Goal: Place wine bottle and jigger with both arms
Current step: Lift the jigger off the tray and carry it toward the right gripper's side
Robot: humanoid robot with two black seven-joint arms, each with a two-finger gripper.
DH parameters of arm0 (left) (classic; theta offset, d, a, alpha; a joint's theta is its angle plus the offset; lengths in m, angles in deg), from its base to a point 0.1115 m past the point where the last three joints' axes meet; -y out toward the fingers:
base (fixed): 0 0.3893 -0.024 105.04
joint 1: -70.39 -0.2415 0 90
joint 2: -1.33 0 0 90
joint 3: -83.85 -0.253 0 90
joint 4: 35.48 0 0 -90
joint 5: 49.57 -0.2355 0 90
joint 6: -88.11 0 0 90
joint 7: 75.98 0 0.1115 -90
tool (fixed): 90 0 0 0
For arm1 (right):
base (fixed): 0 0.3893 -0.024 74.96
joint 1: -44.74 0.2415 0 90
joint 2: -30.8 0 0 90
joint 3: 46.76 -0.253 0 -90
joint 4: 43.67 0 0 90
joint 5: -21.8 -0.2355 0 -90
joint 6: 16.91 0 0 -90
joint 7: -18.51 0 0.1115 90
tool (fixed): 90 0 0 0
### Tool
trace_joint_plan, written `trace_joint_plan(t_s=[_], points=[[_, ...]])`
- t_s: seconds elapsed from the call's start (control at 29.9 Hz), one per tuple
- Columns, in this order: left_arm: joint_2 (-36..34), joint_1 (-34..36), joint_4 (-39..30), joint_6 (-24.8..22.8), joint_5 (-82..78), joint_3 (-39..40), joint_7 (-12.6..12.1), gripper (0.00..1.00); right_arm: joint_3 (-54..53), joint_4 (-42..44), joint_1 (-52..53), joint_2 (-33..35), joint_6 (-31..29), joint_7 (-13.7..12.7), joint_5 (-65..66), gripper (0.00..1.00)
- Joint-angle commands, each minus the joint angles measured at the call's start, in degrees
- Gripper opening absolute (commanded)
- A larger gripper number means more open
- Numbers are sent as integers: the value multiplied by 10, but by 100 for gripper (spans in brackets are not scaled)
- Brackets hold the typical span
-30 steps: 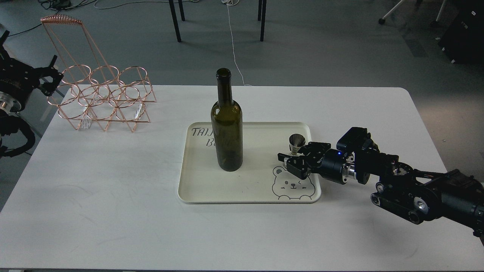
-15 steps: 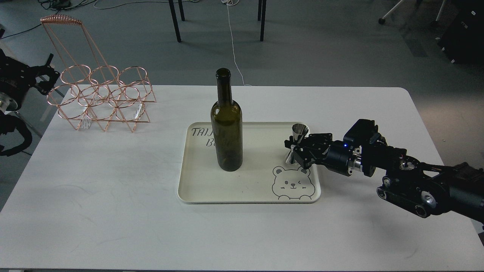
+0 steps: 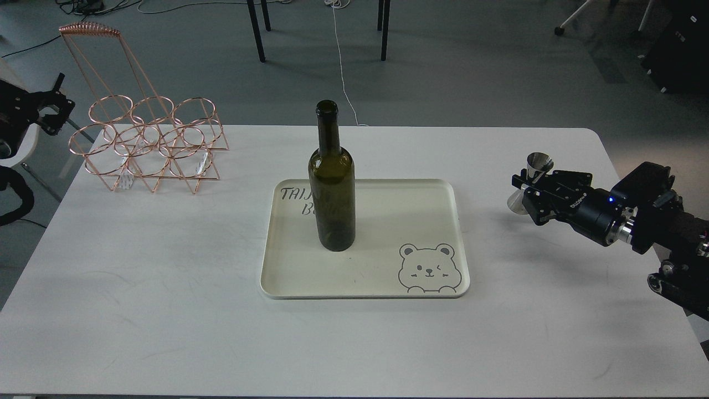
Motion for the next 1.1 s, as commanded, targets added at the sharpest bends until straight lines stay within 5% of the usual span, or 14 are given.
trace_joint_plan(t_s=[0.0, 0.53, 0.77, 1.07], points=[[0, 0, -2, 0, 0, 0, 0, 98, 0, 25, -27, -1, 3, 1, -1, 8], [-1, 6, -3, 0, -1, -3, 0, 98, -1, 68, -59, -21, 3, 3, -16, 22], [0, 6, -3, 0, 0, -2, 0, 98, 0, 60, -65, -17, 3, 6, -18, 52], [-4, 7, -5, 0, 0, 0, 0, 98, 2, -22, -76, 51, 3, 7, -20, 71]])
